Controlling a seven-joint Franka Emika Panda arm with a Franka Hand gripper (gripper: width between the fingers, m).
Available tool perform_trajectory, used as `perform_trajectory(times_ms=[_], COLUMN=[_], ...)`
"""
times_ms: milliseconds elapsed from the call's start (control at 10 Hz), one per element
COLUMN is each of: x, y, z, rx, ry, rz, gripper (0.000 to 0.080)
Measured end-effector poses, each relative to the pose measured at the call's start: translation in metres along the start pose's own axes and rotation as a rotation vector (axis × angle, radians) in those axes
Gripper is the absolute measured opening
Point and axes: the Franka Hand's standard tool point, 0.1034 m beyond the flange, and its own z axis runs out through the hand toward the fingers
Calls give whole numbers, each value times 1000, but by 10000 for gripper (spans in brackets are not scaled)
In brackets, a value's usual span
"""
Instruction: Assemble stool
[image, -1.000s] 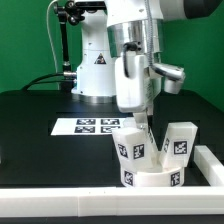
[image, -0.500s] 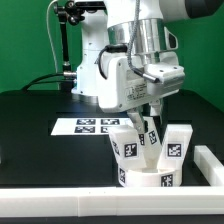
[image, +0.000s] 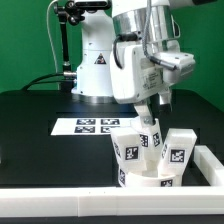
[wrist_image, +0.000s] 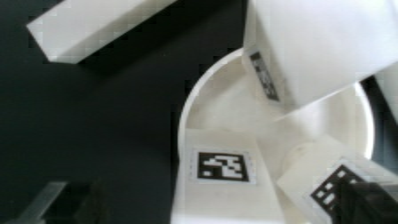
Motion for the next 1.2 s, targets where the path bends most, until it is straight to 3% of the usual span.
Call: perform_trajectory(times_ms=[300,700,800,1200], x=[1,-5,-8,-9], y=[-1,-3,-6,-8], z=[0,-2,-2,-2], rx=[1,-38,-64,-72], ry=[0,48,42,34], rz=[-209,-817,-953,-1196], gripper=[649,649,649,649])
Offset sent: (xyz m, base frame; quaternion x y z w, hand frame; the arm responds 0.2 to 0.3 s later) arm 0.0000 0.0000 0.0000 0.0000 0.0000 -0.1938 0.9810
